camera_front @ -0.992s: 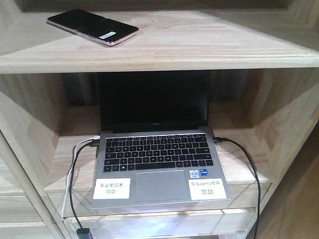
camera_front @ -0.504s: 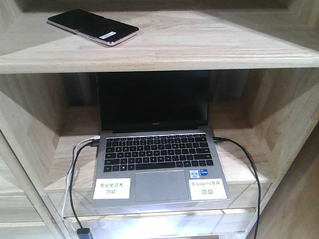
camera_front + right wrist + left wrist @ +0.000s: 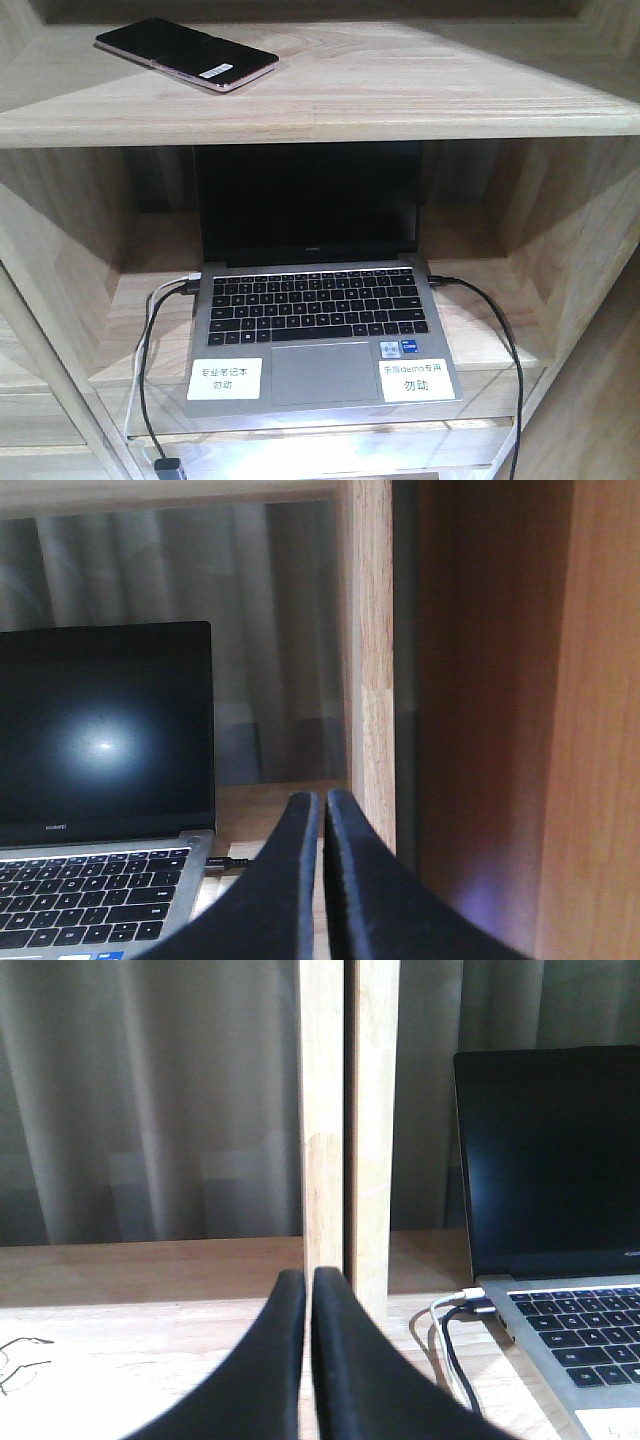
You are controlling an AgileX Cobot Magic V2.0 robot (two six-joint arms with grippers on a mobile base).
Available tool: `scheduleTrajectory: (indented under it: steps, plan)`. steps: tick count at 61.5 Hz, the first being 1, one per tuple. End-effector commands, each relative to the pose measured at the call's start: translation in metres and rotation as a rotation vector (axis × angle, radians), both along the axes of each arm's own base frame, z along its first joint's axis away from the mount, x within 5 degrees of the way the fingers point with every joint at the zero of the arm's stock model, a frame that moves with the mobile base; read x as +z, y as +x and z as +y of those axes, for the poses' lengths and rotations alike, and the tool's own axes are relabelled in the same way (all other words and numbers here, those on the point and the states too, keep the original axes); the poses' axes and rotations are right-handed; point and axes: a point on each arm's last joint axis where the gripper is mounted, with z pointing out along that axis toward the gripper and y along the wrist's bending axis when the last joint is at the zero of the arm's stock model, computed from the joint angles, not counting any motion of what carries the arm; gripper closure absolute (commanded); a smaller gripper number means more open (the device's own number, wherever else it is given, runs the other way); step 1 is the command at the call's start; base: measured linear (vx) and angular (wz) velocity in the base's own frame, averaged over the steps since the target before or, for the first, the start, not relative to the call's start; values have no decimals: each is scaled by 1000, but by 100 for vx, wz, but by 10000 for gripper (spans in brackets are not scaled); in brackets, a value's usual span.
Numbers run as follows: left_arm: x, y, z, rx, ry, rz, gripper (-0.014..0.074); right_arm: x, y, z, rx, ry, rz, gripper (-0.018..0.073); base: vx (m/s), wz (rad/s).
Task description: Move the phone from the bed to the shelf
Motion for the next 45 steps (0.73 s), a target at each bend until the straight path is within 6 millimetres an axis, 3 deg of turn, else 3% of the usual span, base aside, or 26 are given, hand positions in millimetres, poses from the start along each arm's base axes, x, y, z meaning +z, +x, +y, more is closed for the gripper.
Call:
scheduleTrajectory:
  steps: [1,45]
  plan:
    - [15,-2,0,5,-16,-103,595,4,-1,-1,-10,-3,-81,564,0,0]
    - [15,-2,0,5,-16,-103,595,4,-1,-1,-10,-3,-81,564,0,0]
